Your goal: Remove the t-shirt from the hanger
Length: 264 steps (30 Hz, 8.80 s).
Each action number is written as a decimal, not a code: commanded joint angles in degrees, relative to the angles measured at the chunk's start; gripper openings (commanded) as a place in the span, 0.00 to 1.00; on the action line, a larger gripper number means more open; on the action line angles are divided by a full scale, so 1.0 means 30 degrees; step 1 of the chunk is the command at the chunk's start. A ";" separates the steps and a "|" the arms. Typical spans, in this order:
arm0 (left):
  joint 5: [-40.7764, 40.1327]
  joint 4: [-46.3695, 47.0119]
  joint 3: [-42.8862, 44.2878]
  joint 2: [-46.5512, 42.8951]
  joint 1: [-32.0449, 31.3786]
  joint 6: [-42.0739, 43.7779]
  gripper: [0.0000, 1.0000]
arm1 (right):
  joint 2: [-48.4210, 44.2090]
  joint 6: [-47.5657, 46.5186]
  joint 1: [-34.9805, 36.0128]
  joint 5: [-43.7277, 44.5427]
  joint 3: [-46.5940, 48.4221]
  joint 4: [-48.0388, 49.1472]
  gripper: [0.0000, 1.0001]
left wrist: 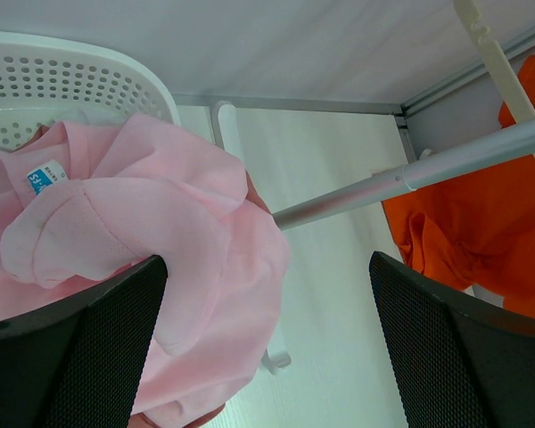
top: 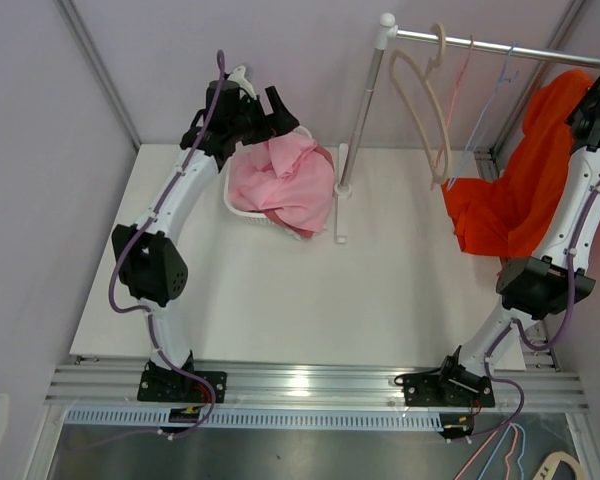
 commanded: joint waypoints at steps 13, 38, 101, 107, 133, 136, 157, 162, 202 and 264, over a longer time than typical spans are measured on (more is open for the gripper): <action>0.0108 0.0286 0.0422 -0.0694 -0.0422 0.0567 1.00 | 0.0188 -0.0521 -0.0157 -0.1143 0.0322 0.2182 0.20; -0.3260 0.1253 -0.1481 -0.5673 -0.2501 0.3877 1.00 | -0.2624 0.0446 0.0019 -0.5005 0.0117 0.3471 0.00; 0.2570 0.9193 -1.2293 -0.9835 -1.4279 1.0411 0.99 | -0.3887 0.2203 0.2042 -0.5742 0.0994 -0.0365 0.00; 0.2978 0.9455 -1.2029 -0.9835 -1.4279 1.0410 0.99 | -0.3533 0.2320 0.1982 -0.7177 0.0440 0.2061 0.00; 0.4999 1.2732 -0.9450 -0.6290 -1.5655 0.7685 0.99 | -1.1763 0.3696 0.2421 -0.6154 -0.8784 0.2883 0.00; 0.6053 1.3321 -0.9625 -0.5968 -1.6357 0.8153 1.00 | -1.2466 0.4457 0.2597 -0.5189 -1.0278 0.2888 0.00; 0.2571 1.6957 -0.8515 -0.0989 -1.7707 1.0323 0.99 | -1.5105 0.6100 0.4413 -0.5800 -1.1455 0.2212 0.00; 0.3765 1.5176 -0.5944 -0.0082 -1.7736 1.0000 0.27 | -1.5076 0.6100 0.4501 -0.5918 -1.1601 0.2299 0.00; 0.6120 1.0949 -0.6289 0.0332 -1.7766 0.4816 0.01 | -1.3434 0.4488 0.5234 -0.4071 -0.6765 -0.3384 0.00; 0.0197 0.4127 -0.8940 -1.1211 -1.0796 0.5516 0.01 | -0.6291 -0.0845 0.6673 0.5397 -0.3459 0.3472 0.00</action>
